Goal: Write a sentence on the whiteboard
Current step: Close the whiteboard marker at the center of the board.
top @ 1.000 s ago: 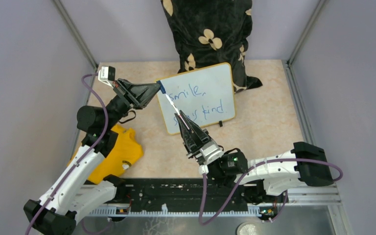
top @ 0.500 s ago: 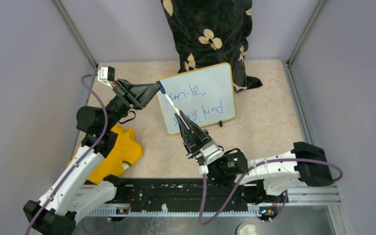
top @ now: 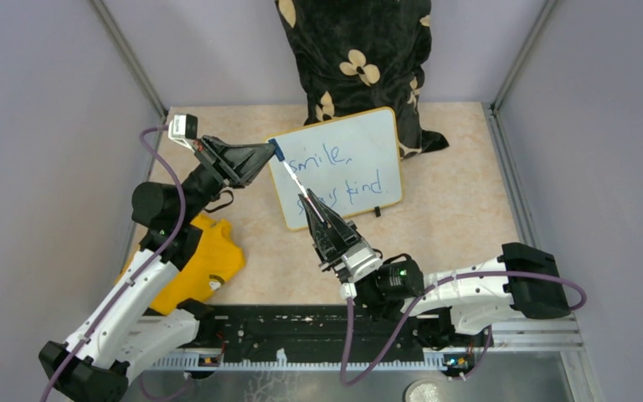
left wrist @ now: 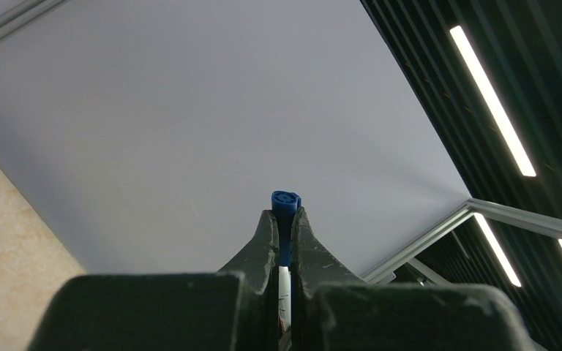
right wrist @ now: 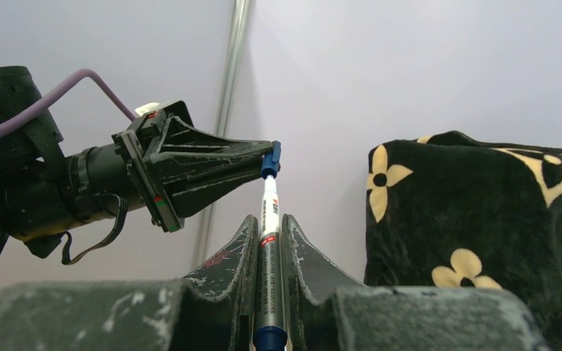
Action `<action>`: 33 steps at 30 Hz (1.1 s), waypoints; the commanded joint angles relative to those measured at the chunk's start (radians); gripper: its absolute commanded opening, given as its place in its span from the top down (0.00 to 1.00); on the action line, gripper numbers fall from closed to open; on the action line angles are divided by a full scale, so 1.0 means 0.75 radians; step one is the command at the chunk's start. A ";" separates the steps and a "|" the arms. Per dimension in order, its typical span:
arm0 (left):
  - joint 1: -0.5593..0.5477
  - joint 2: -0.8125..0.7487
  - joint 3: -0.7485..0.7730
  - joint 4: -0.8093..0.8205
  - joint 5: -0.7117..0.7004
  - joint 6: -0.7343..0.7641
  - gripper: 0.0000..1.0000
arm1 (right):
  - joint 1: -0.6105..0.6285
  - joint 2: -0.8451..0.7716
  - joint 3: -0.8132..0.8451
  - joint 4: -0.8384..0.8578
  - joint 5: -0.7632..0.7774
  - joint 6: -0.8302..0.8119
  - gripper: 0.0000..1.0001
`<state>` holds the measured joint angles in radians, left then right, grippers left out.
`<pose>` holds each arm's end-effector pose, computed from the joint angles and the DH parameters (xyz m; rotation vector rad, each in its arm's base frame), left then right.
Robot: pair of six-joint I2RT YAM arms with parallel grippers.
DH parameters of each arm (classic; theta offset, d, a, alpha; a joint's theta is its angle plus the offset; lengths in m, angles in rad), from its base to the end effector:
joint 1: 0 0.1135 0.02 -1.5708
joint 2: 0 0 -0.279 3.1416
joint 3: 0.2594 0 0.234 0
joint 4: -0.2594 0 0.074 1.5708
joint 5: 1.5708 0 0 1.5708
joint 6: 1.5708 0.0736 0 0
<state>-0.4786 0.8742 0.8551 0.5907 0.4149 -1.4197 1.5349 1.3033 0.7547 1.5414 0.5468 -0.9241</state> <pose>0.1525 -0.1125 0.4597 -0.1288 1.2528 -1.8942 0.0470 0.2438 0.4305 -0.3554 0.6940 0.4219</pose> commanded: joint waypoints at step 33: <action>-0.094 -0.055 -0.074 0.060 0.108 0.054 1.00 | -0.020 -0.022 0.060 0.240 0.000 -0.030 1.00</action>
<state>-0.5098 0.8600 0.8185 0.6262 0.3710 -1.3930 1.5352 1.3033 0.7547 1.5414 0.5457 -0.9421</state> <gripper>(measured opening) 0.027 0.124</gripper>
